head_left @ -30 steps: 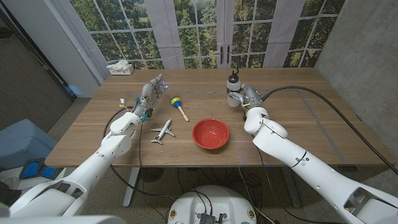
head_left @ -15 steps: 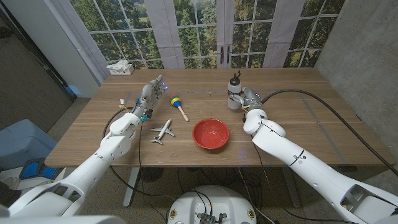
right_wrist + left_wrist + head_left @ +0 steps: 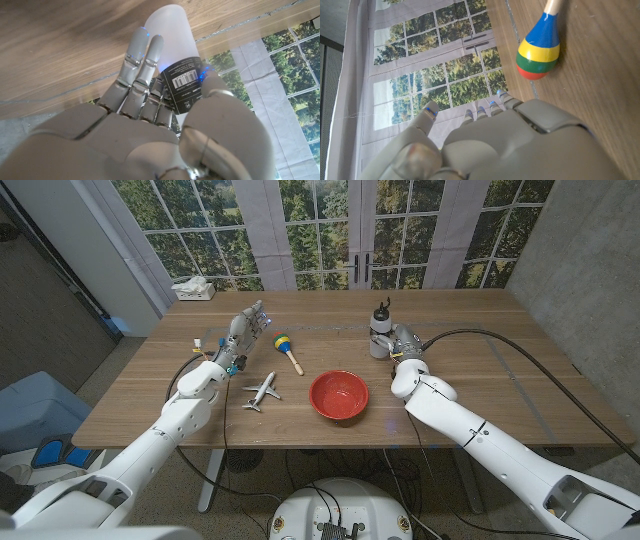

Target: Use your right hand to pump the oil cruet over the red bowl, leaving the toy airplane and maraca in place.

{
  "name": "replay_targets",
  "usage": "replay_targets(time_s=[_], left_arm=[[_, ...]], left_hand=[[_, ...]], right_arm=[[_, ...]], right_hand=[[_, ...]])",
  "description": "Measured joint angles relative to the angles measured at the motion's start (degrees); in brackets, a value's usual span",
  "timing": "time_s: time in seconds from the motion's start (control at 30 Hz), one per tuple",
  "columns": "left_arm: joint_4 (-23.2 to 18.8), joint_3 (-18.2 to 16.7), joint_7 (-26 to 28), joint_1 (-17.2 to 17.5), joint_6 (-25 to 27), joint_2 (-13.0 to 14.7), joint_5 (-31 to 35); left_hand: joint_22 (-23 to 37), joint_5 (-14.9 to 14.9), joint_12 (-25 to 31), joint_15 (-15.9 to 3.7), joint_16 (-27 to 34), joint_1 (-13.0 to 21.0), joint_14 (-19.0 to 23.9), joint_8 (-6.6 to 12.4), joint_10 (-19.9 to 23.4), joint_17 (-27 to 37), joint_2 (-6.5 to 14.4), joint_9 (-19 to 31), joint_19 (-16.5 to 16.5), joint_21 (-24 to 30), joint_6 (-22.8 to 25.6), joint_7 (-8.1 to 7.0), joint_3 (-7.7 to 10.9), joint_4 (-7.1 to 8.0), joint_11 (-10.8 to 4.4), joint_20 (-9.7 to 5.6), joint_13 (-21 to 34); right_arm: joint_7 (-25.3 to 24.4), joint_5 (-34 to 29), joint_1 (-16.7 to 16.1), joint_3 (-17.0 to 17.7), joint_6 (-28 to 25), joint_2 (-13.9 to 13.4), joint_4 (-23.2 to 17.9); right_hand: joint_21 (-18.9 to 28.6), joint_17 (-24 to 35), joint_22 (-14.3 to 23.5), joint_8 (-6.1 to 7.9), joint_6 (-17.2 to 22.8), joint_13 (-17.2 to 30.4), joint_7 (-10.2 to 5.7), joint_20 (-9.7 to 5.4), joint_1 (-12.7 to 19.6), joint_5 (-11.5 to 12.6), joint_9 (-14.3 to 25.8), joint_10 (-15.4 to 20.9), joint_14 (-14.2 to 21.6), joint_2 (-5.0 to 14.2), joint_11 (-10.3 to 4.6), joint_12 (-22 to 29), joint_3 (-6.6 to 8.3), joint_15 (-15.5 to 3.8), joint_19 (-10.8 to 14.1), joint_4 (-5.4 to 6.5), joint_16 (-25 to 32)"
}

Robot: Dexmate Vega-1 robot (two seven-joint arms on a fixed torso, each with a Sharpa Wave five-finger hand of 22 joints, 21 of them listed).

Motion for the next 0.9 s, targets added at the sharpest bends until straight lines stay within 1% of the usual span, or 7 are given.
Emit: replay_targets(time_s=[0.27,0.4,0.5,0.53,0.6,0.73,0.9], left_arm=[[-0.5,0.2,0.2,0.0,0.1,0.1,0.1],[-0.5,0.3,0.2,0.0,0.2,0.1,0.2],[-0.6,0.3,0.2,-0.1,0.2,0.1,0.2],[-0.6,0.4,0.2,-0.2,0.2,0.0,0.3],[-0.6,0.4,0.1,-0.2,0.2,0.0,0.3],[-0.5,0.5,0.0,-0.5,0.2,0.0,0.3],[-0.2,0.5,-0.1,-0.7,0.2,-0.1,0.3]], left_hand=[[0.0,0.0,0.0,0.0,0.0,0.0,0.0,0.0,0.0,0.0,0.0,0.0,0.3,0.0,0.0,0.0,0.0,0.0,0.0,0.32,0.0],[0.0,0.0,0.0,0.0,0.0,0.0,0.0,0.0,0.0,0.0,0.0,0.0,0.3,0.0,0.0,0.0,0.0,0.0,0.0,0.32,0.0],[0.0,0.0,0.0,0.0,0.0,0.0,0.0,0.0,0.0,0.0,0.0,0.0,0.3,0.0,0.0,0.0,0.0,0.0,0.0,0.32,0.0],[0.0,0.0,0.0,0.0,0.0,0.0,0.0,0.0,0.0,0.0,0.0,0.0,0.3,0.0,0.0,0.0,0.0,0.0,0.0,0.32,0.0],[0.0,0.0,0.0,0.0,0.0,0.0,0.0,0.0,0.0,0.0,0.0,0.0,0.3,0.0,0.0,-0.03,0.0,0.0,0.0,0.32,0.0],[0.0,0.0,0.0,0.0,0.0,0.0,0.0,0.0,0.0,0.0,0.0,0.0,0.3,0.0,0.2,-0.22,0.0,0.0,0.0,0.31,0.0],[0.0,0.0,0.0,0.0,0.0,0.0,0.0,0.0,0.0,0.0,0.0,0.0,0.3,0.0,0.2,-0.21,0.0,0.0,0.0,0.31,0.0]], right_arm=[[-1.7,1.1,-0.2,0.4,1.0,0.2,1.1],[-2.0,1.5,-0.2,0.4,1.1,0.2,1.4],[-2.2,1.7,-0.3,0.4,1.1,0.1,1.5],[-2.3,1.8,-0.3,0.4,1.1,0.1,1.5],[-2.3,1.8,-0.3,0.4,1.1,0.0,1.5],[-2.3,1.9,-0.3,0.4,1.0,-0.3,1.5],[-2.0,2.5,-0.2,0.3,0.2,-0.9,1.2]], right_hand=[[-0.4,0.0,-0.1,0.3,0.0,-0.2,-0.01,0.0,-0.5,0.0,0.0,-0.2,0.0,-0.27,0.21,0.0,-0.25,0.0,0.0,0.25,-0.8],[-0.8,-0.2,-0.1,0.33,-0.1,-0.4,0.14,0.2,-1.6,0.0,-0.3,-0.6,0.0,-1.32,0.61,0.0,-0.57,0.01,0.2,0.57,-1.3],[-0.9,-0.3,-0.1,0.33,-0.3,-0.5,0.31,-0.11,-2.0,0.0,-0.3,-0.8,0.1,-1.77,0.84,0.0,-0.56,0.11,0.5,0.57,-1.8],[-0.9,-0.3,-0.1,0.33,-0.4,-0.5,0.43,-0.11,-2.0,0.0,-0.3,-1.0,0.1,-1.78,1.03,0.0,0.5,0.11,0.5,1.63,-2.0],[-0.9,-0.3,-0.1,0.33,-0.8,-0.6,0.79,-0.11,-2.7,0.0,-0.3,-1.3,0.1,-2.46,1.26,0.0,0.93,0.11,0.5,2.69,-2.3],[-1.3,-0.3,-0.1,0.03,-2.1,-1.0,2.04,-0.31,-4.3,0.0,-0.5,-3.1,0.1,-4.06,1.96,0.0,0.44,0.11,1.2,3.33,-3.0],[-1.3,-0.3,0.0,-0.63,-5.3,-1.5,2.92,-1.03,-5.7,0.0,-0.5,-5.7,0.1,-5.47,2.79,-0.5,-0.76,0.11,3.7,3.22,-3.9]])
